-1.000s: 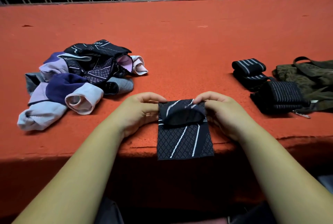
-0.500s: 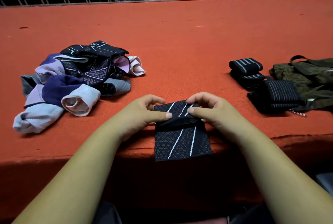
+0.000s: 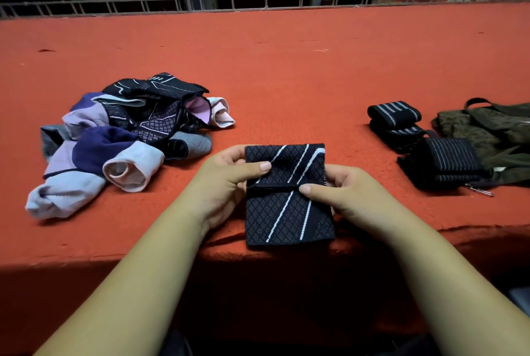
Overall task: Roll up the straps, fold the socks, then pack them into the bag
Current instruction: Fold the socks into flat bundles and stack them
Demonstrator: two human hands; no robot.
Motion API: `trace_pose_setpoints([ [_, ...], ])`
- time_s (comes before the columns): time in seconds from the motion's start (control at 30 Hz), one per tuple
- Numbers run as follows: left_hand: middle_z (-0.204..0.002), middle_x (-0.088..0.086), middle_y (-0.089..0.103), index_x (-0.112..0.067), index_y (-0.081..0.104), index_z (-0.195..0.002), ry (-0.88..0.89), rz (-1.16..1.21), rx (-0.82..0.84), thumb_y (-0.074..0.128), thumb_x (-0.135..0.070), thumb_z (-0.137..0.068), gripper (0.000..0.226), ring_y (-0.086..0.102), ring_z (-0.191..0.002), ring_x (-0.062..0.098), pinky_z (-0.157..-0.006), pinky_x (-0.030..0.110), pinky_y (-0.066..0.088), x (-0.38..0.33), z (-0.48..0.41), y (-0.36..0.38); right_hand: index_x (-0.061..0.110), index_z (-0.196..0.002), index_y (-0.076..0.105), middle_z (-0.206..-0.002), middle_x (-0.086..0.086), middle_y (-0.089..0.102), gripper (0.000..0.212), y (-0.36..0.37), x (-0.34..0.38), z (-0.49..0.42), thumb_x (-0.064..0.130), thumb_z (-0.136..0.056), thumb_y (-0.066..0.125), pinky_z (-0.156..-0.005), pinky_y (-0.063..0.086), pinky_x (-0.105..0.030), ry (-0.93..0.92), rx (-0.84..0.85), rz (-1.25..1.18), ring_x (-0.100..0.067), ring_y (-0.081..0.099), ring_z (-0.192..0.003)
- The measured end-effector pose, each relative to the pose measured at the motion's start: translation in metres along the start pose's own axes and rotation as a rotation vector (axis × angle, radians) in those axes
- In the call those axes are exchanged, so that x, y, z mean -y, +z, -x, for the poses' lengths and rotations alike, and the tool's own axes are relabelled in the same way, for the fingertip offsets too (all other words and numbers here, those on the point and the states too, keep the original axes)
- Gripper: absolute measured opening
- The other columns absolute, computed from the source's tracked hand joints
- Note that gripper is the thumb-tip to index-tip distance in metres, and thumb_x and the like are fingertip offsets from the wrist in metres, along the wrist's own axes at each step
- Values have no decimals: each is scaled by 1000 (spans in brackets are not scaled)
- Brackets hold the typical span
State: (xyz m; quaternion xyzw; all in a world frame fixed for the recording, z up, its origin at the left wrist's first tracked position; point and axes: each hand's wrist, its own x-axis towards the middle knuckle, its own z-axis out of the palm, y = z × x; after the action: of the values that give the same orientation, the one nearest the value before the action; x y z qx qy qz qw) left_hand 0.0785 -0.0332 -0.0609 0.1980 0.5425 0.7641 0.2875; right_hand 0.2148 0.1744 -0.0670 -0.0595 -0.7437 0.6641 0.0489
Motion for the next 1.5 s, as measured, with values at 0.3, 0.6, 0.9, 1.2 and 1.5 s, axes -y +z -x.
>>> trace_pose_setpoints([
  [0.3, -127, 12, 76, -13, 66, -134, -80, -285, 99, 72, 1, -94, 43, 71, -121, 29, -95, 40, 60, 5, 6, -5, 14, -118, 77, -112, -14, 80, 20, 2, 2, -1, 10, -101, 69, -87, 60, -42, 5, -106, -73, -34, 77, -104],
  [0.6, -132, 20, 72, -6, 66, -134, -7, -194, 66, 66, 6, -95, 41, 68, -125, 38, -105, 50, 56, 7, 1, -4, 29, -126, 74, -126, -35, 66, 34, 3, 7, -2, 8, -102, 60, -84, 43, -48, -34, -81, -214, -36, 58, -93],
  [0.9, -119, 20, 75, -3, 72, -119, -128, -41, -29, 50, 12, -94, 36, 73, -101, 25, -92, 32, 60, 3, -3, -3, 10, -100, 73, -91, -14, 76, 39, -14, 3, -2, -6, -98, 37, -64, 59, -22, -23, -50, -416, -18, 71, -74],
  [1.2, -130, 22, 72, 1, 64, -132, -223, -172, 127, 78, -25, -92, 50, 72, -114, 30, -96, 38, 61, 5, 1, -2, 22, -108, 72, -111, -19, 66, 25, -11, -1, 1, 12, -89, 59, -64, 41, -36, -17, -33, -318, -36, 56, -88],
  [1.5, -122, 27, 74, 7, 60, -130, -11, -131, 15, 72, 6, -92, 41, 73, -111, 41, -100, 49, 60, 7, 1, 4, 20, -131, 61, -92, -11, 76, 35, -3, -4, -7, 19, -99, 74, -51, 46, -31, -24, -238, 50, -22, 55, -57],
])
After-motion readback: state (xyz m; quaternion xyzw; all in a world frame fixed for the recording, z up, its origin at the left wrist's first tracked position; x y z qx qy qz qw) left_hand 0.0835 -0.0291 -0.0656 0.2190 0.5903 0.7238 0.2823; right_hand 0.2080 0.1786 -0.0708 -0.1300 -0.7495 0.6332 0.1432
